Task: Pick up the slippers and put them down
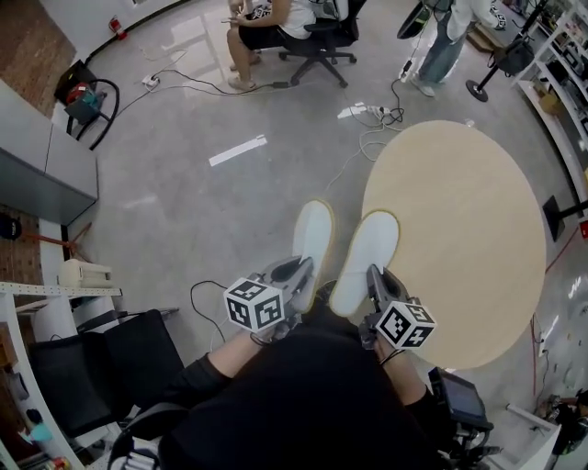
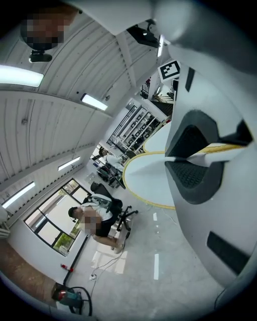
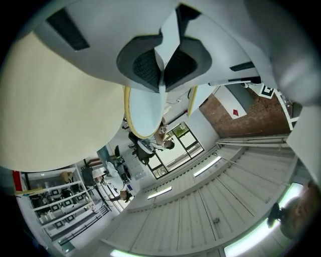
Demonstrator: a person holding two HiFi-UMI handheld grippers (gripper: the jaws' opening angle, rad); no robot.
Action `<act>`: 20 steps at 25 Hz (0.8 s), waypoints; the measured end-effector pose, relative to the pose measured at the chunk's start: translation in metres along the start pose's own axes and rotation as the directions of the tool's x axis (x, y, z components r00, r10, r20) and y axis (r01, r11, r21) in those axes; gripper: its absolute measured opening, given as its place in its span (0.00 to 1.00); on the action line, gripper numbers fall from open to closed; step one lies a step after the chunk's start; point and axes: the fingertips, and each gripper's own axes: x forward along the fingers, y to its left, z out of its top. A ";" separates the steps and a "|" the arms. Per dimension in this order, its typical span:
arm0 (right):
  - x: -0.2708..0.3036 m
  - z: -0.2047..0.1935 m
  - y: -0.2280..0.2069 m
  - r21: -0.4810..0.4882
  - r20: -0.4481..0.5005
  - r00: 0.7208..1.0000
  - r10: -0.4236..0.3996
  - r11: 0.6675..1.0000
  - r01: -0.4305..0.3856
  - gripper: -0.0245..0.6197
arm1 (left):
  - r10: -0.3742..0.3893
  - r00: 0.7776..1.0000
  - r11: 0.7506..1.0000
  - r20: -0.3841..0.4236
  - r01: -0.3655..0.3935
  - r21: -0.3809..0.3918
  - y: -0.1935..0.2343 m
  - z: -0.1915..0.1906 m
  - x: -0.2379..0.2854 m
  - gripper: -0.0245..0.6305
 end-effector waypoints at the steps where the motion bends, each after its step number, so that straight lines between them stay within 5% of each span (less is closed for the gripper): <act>1: 0.012 0.006 0.002 -0.003 -0.009 1.000 0.019 1.000 -0.019 0.09 | 0.017 1.000 1.000 0.008 -0.017 -0.004 0.006 0.008 0.002 0.09; 12: 0.090 0.093 -0.048 0.081 0.026 0.998 0.060 0.995 -0.062 0.09 | 0.093 0.994 0.995 -0.054 -0.090 0.048 0.029 0.088 0.103 0.09; 20: 0.078 0.125 -0.109 0.148 0.116 0.991 -0.071 0.988 0.053 0.09 | -0.011 0.985 0.999 -0.175 0.019 0.043 0.014 0.091 0.184 0.09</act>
